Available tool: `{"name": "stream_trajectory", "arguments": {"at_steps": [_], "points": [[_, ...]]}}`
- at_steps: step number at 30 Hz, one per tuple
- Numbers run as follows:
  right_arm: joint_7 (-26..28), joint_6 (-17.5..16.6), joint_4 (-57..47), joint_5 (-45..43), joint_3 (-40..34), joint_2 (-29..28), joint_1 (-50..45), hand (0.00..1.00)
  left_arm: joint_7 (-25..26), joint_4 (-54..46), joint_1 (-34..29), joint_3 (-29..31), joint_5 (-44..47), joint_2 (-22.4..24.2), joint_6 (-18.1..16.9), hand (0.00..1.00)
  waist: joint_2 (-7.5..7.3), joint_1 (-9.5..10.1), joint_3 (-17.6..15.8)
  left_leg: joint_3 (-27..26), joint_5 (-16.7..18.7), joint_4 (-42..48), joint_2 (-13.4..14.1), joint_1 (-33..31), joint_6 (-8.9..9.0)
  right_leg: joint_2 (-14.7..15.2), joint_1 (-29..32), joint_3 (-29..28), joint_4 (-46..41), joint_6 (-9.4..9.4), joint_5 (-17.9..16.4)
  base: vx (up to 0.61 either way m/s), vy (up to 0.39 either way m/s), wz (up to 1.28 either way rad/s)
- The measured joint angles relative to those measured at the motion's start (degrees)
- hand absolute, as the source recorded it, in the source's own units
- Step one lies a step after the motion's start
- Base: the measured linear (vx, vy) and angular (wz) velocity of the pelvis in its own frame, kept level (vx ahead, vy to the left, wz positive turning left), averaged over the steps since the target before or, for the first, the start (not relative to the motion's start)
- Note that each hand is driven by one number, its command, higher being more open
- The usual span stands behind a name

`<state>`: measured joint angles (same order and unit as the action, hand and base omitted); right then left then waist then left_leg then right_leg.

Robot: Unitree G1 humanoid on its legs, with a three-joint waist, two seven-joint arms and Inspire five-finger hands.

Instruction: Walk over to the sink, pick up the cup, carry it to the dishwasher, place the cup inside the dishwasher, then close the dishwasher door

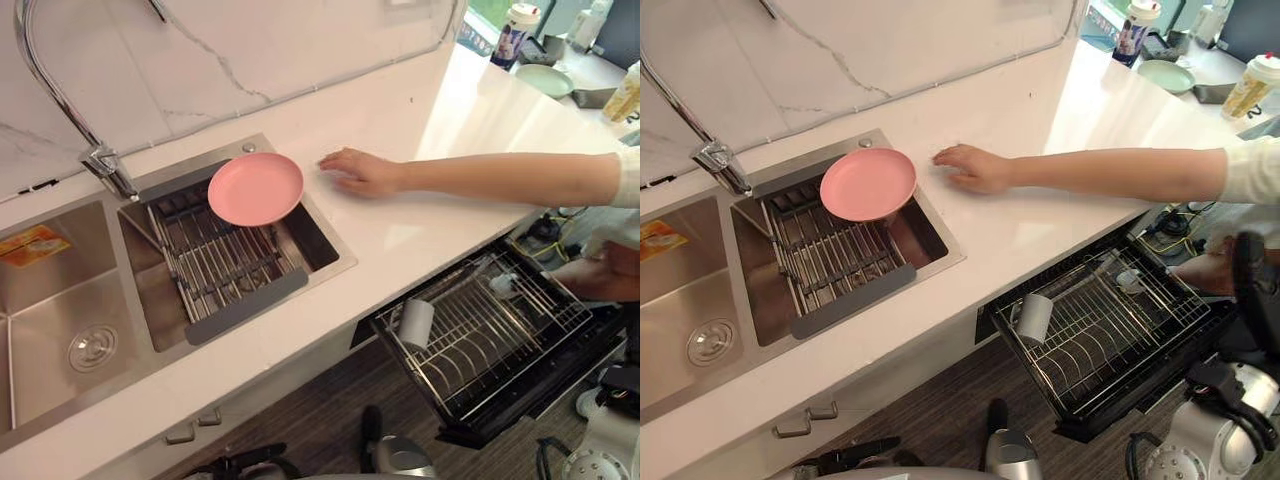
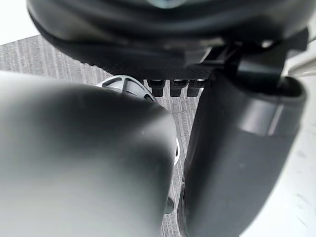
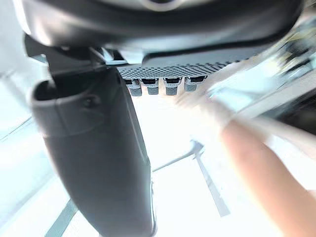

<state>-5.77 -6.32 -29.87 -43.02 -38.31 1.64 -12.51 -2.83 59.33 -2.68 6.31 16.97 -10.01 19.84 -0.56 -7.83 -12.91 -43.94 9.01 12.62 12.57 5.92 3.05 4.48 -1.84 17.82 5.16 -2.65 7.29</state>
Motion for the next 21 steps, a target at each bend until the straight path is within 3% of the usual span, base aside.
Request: {"name": "stream_trajectory", "arguments": {"at_steps": [4,8,13,21], "points": [[4.45,0.82,-1.23,0.03,2.58,2.14,0.99,1.0,0.18,-0.04,-0.78,0.11,0.61,-0.45,-1.48,1.0,-1.12,0.22,1.09,0.48,0.15,-0.14,-0.65,-0.25,-0.23,0.61,0.08,0.43,0.0,-0.27,0.14,-0.05,0.076,0.05],[5.57,1.73,-1.22,0.35,5.91,4.48,1.84,1.0,0.51,-0.38,-0.91,0.18,1.16,-0.05,-3.0,1.0,-1.21,1.75,1.98,2.01,0.25,-0.39,-1.62,-1.06,-0.72,1.57,-0.04,1.92,-0.23,-0.76,0.29,-0.03,0.102,0.2],[5.7,1.88,-1.2,0.54,9.77,6.62,3.81,1.0,1.22,-0.56,-1.22,1.15,1.48,0.26,-3.86,1.0,-2.22,2.62,3.28,4.42,-0.27,-1.88,-3.37,-1.98,-1.67,2.94,-0.21,4.23,-0.29,-1.49,0.46,-0.01,0.099,0.26],[3.04,1.92,-1.04,6.55,15.78,7.35,5.8,1.0,2.94,-1.17,-2.14,2.92,2.65,0.13,-5.78,1.0,-5.12,4.57,5.13,6.69,-1.01,-3.7,-5.6,-2.4,-2.79,4.72,-0.67,6.77,-0.39,-2.34,1.03,-0.01,0.088,0.18]]}}
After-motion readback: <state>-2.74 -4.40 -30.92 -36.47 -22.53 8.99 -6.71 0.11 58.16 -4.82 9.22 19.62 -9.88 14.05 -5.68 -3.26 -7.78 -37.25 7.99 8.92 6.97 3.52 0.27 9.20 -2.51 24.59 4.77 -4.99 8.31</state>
